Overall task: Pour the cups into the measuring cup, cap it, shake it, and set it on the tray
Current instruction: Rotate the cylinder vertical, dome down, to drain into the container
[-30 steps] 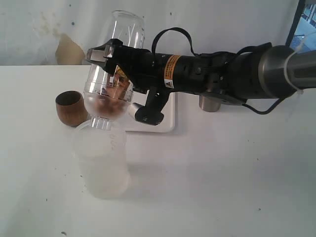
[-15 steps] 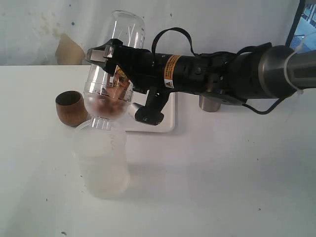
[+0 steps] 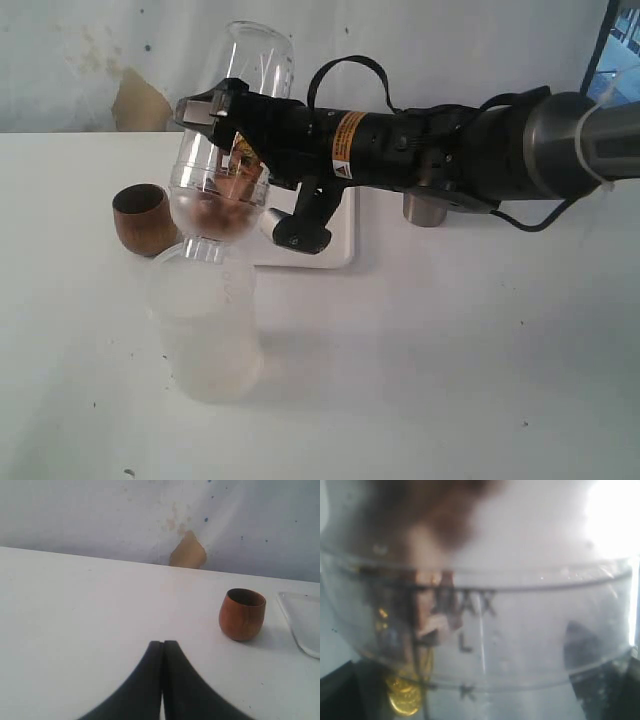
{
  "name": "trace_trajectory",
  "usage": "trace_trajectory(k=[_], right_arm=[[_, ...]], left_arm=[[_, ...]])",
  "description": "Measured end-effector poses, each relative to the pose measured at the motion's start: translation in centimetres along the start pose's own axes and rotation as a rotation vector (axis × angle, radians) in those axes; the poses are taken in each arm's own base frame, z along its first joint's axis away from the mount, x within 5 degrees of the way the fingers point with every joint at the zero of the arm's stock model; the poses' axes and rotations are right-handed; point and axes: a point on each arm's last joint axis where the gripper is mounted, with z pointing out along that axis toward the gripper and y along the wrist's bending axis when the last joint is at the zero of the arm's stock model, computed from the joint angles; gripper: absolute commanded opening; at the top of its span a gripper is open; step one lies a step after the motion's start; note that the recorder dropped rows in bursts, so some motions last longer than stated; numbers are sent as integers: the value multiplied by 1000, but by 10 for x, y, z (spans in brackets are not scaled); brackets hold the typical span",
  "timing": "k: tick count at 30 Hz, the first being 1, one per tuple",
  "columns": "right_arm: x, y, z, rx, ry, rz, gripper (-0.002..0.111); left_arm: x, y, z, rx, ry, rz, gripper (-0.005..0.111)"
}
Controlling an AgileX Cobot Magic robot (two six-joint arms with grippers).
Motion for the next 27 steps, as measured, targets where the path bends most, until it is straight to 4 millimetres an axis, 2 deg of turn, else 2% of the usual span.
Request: trace_trajectory(k=[18, 27], right_arm=[[0, 0, 0, 0, -1, 39, 0], [-4, -2, 2, -12, -14, -9, 0]], left_arm=[[0, 0, 0, 0, 0, 0, 0], [0, 0, 0, 0, 0, 0, 0]])
